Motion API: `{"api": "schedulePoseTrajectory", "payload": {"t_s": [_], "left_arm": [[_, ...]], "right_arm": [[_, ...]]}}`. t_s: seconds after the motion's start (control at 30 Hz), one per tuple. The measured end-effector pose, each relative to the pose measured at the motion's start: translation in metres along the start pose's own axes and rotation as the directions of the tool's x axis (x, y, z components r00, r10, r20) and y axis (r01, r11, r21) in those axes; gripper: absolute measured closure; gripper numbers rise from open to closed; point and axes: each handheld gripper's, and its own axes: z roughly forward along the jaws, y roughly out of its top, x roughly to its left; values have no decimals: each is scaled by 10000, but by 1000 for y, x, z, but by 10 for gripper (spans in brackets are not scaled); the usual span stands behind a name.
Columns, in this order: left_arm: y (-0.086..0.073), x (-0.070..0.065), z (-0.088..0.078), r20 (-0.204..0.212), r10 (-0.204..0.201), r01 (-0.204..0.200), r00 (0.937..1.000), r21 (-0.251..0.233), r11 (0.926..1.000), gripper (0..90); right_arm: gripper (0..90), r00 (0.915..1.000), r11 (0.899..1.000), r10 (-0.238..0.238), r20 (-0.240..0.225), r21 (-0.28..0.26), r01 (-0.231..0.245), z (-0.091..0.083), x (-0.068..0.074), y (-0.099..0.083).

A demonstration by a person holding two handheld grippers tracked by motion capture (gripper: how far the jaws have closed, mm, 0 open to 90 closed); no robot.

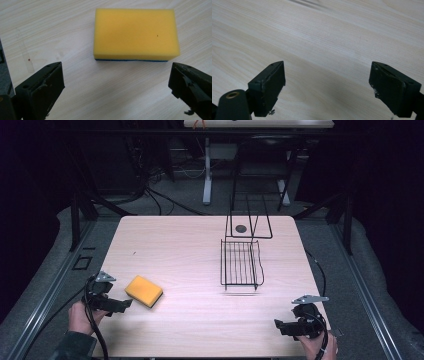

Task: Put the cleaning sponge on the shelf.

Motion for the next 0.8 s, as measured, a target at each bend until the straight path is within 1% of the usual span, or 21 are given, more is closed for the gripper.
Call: {"api": "schedulePoseTrajectory", "payload": {"t_s": [0.03,0.07,0.17,0.27,0.3,0.37,0.4,0.43,0.5,0.53,0.57,0.63,0.67,0.7,0.73,0.8], "left_arm": [[0,0,0,0,0,0,10000,0,10000,1],[3,0,2,32,146,-146,9999,101,9998,1],[6,-1,3,2,240,-240,9997,175,9996,2],[12,-1,4,154,311,-313,9994,142,9994,3],[14,-1,5,218,353,-356,9991,117,9993,3],[18,1,5,297,276,-278,9992,44,9996,3],[21,2,6,308,150,-150,9994,-21,9999,3],[22,2,7,333,97,-97,9994,15,10000,3],[25,2,10,433,-17,14,9991,68,10000,3],[28,2,13,506,76,-82,9987,114,9999,6],[28,2,13,506,76,-82,9987,114,9999,14],[32,2,18,829,125,-127,9965,25,9999,30],[34,5,24,1020,194,-199,9946,44,9998,56],[34,5,24,1020,194,-199,9946,44,9998,69],[35,5,26,1139,150,-159,9934,75,9998,69],[37,8,32,1202,94,-111,9927,138,9998,129]], "right_arm": [[129,10000,10000,0,0,0,0,0,0,0],[125,10000,10000,22,-20,23,-22,1,-1,0],[121,10000,10000,-54,-75,70,54,3,-1,1],[121,9998,9992,-191,-40,352,192,8,0,2],[121,9997,9991,-258,-33,339,259,9,0,1],[122,9994,9980,-348,-49,519,350,10,0,2],[121,9992,9975,-387,-38,597,389,9,1,3],[110,9987,9980,-517,-3,352,517,10,2,4],[104,9984,9979,-569,14,308,568,9,3,6],[103,9982,9979,-603,40,241,602,9,4,7],[103,9982,9979,-603,40,241,602,9,4,7],[105,9980,9977,-628,35,255,627,9,6,8],[106,9975,9971,-704,-35,299,704,10,6,8],[106,9975,9971,-704,-35,299,704,10,6,8],[107,9981,9977,-611,-118,272,614,10,6,8],[112,9985,9981,-518,-198,328,525,12,6,8]]}}
